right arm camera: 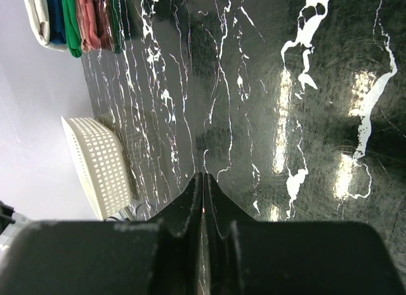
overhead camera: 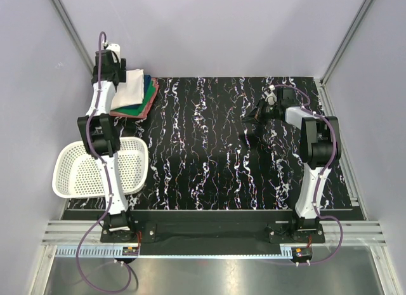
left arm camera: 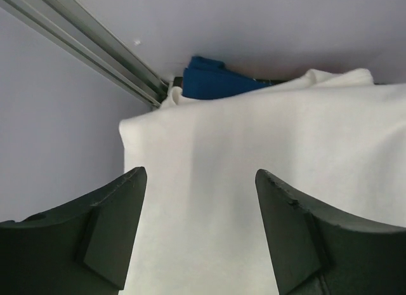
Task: Fold and stack the t-shirts
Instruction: Neatly place the folded tshirt to the corner
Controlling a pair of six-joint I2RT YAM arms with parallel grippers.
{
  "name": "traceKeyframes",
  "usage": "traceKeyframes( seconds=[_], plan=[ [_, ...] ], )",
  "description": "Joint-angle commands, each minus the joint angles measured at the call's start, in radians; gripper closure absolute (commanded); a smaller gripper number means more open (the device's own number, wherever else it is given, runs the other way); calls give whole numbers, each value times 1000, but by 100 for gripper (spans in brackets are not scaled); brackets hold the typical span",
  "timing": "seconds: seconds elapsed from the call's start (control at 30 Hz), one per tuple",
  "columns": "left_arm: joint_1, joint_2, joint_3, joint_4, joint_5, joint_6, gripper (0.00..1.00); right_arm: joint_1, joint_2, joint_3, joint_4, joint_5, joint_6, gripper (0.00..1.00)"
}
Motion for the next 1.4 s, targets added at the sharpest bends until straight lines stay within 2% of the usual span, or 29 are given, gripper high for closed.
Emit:
traceKeyframes(
  seconds=[0.0, 0.1, 0.2, 0.3, 0.33, 0.37, 0.4, 0.43, 0.47, 0.53, 0.7, 0.73, 0.8, 0.9, 0.93, 1.07, 1.2, 1.37],
  plan=[
    [-10, -187, -48, 58, 92, -71, 25, 13, -41, 27, 0, 20, -25, 91],
    [-35, -277, -80, -31, 170, -139, 25, 13, -77, 13, 0, 26, -25, 89],
    [-84, -380, -123, -122, 291, -186, 27, 16, -129, 24, 2, 52, -16, 80],
    [-142, -517, -244, -131, 435, -252, 26, 16, -190, 76, -85, 66, -17, 73],
    [-176, -556, -332, -107, 465, -304, 20, 16, -215, 81, -121, 81, -16, 58],
    [-197, -640, -397, -82, 480, -326, 19, 14, -244, 79, -135, 92, -16, 39],
    [-219, -681, -448, -61, 521, -335, 5, 16, -309, 69, -147, 102, -14, 21],
    [-265, -721, -497, -20, 528, -364, 1, 16, -343, 56, -161, 124, -11, 1],
    [-286, -788, -592, -7, 548, -370, 1, 16, -379, 41, -159, 127, -2, 0],
    [-346, -842, -663, 4, 582, -406, 1, 14, -480, -9, -165, 120, -3, 0],
    [-444, -972, -849, 38, 804, -496, 1, 16, -681, -98, -286, 155, -45, 0],
    [-455, -988, -855, -17, 804, -492, 1, 14, -710, -114, -306, 158, -48, 0],
    [-474, -1060, -917, -25, 789, -495, 1, 16, -791, -161, -308, 146, -56, 0],
    [-478, -1195, -1011, -10, 775, -521, 1, 16, -903, -232, -294, 129, -51, 0],
    [-480, -1231, -1096, 22, 779, -524, 1, 16, -934, -259, -253, 133, -36, 0],
    [-480, -1386, -1241, 65, 709, -522, 1, 16, -1072, -333, -213, 153, 3, 0],
    [-480, -1445, -1261, 44, 684, -480, 1, 16, -1132, -353, -205, 159, 7, 0],
    [-480, -1454, -1257, 48, 709, -499, 1, 14, -1180, -369, -216, 192, 6, 0]
  ],
)
